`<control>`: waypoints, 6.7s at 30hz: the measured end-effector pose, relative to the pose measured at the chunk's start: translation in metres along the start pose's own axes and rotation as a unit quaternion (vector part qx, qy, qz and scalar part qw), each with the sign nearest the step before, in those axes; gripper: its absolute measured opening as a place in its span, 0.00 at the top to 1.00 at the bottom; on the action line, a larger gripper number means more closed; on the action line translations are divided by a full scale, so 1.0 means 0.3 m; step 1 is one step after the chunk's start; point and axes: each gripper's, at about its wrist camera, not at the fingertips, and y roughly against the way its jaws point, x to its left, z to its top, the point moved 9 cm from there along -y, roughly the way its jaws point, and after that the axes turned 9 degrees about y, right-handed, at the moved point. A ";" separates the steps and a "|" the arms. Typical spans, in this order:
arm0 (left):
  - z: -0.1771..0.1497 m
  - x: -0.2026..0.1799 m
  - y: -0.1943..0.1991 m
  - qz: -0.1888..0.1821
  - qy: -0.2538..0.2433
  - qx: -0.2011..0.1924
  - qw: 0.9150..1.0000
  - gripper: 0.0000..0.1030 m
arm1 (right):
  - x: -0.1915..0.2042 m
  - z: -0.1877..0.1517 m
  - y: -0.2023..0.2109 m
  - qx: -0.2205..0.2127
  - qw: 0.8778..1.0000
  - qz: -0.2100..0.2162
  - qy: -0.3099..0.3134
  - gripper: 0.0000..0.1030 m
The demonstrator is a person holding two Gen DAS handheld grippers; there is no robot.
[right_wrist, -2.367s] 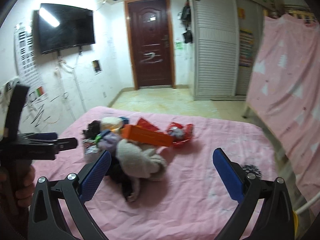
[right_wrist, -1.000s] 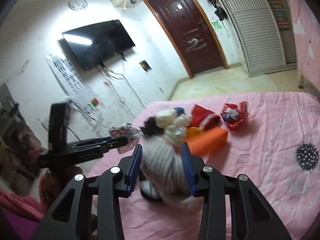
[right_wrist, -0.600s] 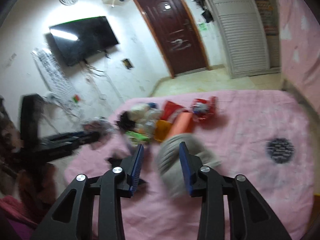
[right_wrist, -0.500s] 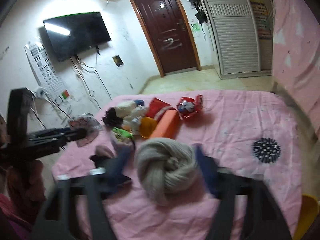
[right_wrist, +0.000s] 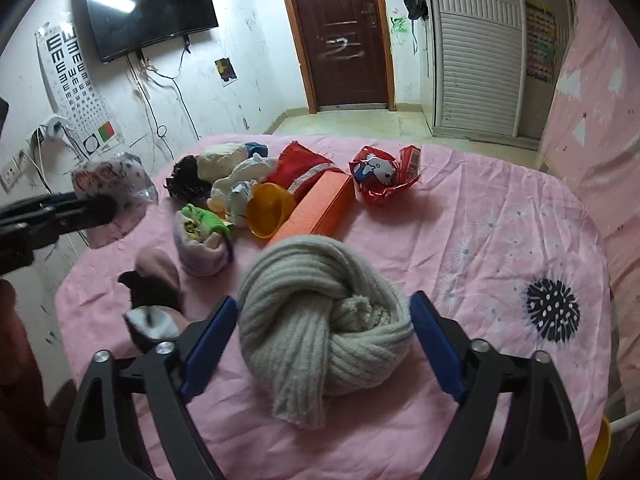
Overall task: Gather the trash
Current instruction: 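Lift both held items and carry them over the yellow bin, then open both tools over the yellow bin to drop the items, then move both open tools back over the items on the bed, then grasp the black plastic bag with the left tool while the right tool grasps the black-and-white sock, then carry both items over the yellow bin and open both tools, then move both open tools back over the items on the bed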
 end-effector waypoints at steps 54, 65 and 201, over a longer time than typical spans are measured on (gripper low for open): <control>-0.268 -1.210 -0.064 -0.194 -0.263 0.101 0.940 0.34 | -0.770 -0.729 0.743 -0.101 0.922 -0.216 -0.306 0.43; -0.073 -0.837 -0.002 -0.144 -0.176 0.044 0.973 0.26 | -0.593 -0.416 0.628 -0.106 0.951 -0.175 -0.231 0.42; 0.017 -0.622 -0.070 -0.134 -0.141 0.058 0.979 0.35 | -0.413 -0.226 0.438 -0.079 0.975 -0.142 -0.153 0.43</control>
